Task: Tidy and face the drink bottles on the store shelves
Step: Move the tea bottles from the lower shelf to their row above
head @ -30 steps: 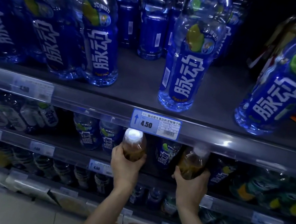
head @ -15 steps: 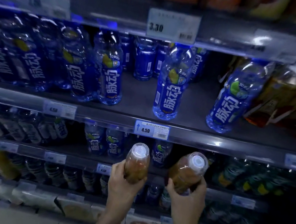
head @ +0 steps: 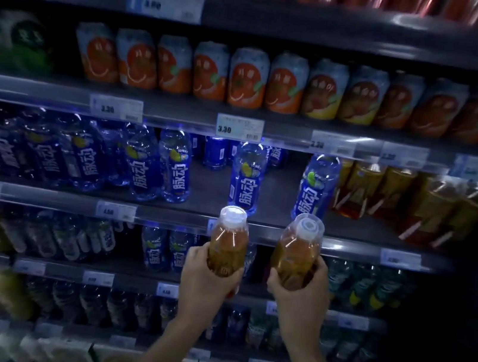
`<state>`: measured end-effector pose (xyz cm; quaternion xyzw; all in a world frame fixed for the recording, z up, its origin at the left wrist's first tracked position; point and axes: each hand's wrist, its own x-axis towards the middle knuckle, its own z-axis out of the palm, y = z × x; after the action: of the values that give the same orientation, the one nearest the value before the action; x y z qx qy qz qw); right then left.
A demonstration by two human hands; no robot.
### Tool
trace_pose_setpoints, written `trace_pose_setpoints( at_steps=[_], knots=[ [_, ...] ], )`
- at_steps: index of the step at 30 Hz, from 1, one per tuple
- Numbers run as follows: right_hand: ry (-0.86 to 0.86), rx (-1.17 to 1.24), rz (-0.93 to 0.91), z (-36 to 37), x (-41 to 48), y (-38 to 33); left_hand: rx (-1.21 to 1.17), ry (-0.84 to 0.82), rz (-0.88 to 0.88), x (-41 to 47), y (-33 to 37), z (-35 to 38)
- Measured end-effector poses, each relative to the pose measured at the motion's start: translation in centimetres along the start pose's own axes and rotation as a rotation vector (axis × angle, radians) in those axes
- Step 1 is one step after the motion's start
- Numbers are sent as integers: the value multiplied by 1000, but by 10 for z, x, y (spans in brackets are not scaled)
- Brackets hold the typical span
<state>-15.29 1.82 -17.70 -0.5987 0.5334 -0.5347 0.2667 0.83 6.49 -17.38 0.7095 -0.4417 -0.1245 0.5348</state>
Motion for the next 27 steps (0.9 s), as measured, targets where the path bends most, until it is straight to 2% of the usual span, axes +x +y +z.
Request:
trace_pose_setpoints(
  at_steps=[7,13,21,27],
  knots=[
    [43,67,-31,-34,25,-21,13,-24,85,5,54,19],
    [97,97,-39,-76,70,-8,11,-29,173,6,104,73],
    [86,65,-35,-135,151,33,-31,-6,144,14,160,176],
    [26,41,-62,-148,202,55,-17,71,93,32,177,226]
  ],
)
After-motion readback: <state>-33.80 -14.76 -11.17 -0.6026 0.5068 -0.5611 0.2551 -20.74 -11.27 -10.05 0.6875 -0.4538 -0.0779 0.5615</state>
